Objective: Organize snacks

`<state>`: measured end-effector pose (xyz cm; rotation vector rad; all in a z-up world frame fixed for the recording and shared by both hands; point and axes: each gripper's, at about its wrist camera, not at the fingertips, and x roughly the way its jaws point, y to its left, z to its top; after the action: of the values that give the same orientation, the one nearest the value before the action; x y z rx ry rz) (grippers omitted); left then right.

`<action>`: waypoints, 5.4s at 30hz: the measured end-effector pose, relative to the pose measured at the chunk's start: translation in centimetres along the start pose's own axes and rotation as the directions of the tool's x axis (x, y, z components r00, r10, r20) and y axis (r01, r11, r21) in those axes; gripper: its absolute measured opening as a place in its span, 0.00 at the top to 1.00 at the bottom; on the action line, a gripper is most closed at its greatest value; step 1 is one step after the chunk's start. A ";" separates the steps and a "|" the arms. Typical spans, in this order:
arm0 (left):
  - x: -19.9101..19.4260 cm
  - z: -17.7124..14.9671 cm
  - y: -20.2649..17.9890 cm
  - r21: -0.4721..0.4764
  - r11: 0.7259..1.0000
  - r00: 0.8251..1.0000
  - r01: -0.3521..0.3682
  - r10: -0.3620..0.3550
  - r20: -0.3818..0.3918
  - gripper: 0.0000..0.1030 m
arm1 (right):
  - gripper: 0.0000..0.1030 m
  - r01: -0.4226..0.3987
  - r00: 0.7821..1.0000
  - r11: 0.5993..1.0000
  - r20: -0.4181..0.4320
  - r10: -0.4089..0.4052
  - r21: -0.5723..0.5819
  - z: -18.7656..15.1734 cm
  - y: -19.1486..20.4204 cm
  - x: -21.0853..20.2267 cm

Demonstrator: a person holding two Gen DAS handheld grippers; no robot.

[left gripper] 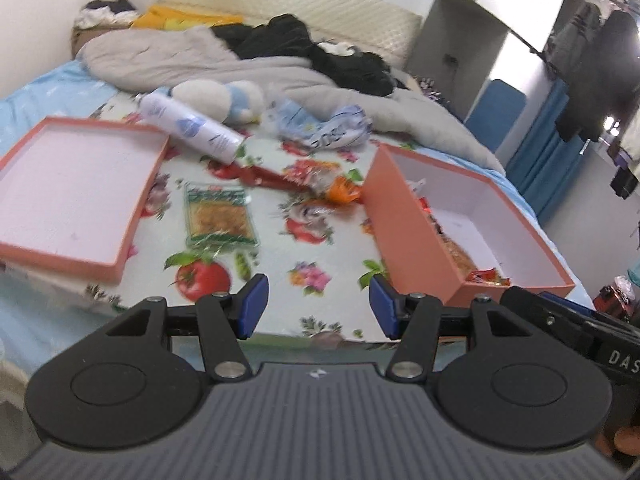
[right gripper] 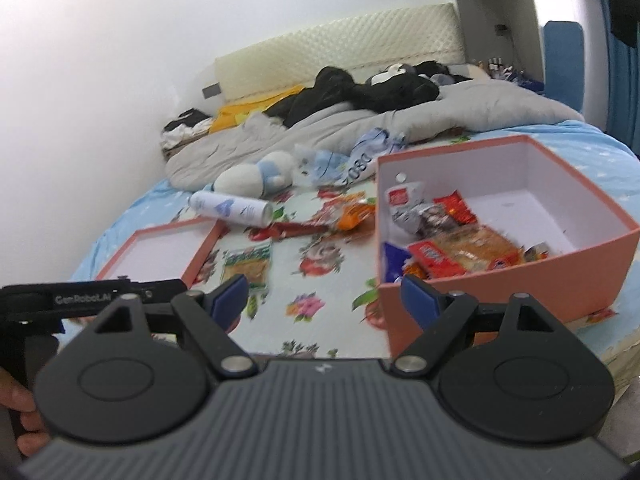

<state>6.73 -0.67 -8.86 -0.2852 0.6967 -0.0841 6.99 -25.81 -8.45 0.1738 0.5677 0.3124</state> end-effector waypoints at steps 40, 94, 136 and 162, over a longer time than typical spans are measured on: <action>24.0 6.8 9.9 -0.094 0.972 0.967 -0.215 0.199 -0.156 0.28 | 0.49 0.093 0.988 0.981 -0.106 -0.112 -0.170 4.9 3.1 27.8; 18.8 2.3 9.0 -0.105 0.981 0.974 -0.161 0.141 -0.179 0.62 | 0.80 0.025 0.958 0.973 -0.272 -0.089 -0.230 1.8 4.1 23.7; 10.5 6.2 3.1 -0.150 0.989 0.996 -0.006 -0.008 -0.091 0.96 | 0.79 0.028 0.990 0.996 -0.136 -0.039 -0.084 5.0 2.2 10.1; 22.1 0.3 3.3 0.075 0.981 0.940 -0.178 0.192 -0.283 0.25 | 0.79 -0.001 0.980 1.000 -0.197 0.006 0.026 -0.1 0.4 12.7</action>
<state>23.79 -1.16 -23.26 -0.1606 1.0079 0.0383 16.96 -21.20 -14.75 0.1699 0.7678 0.3274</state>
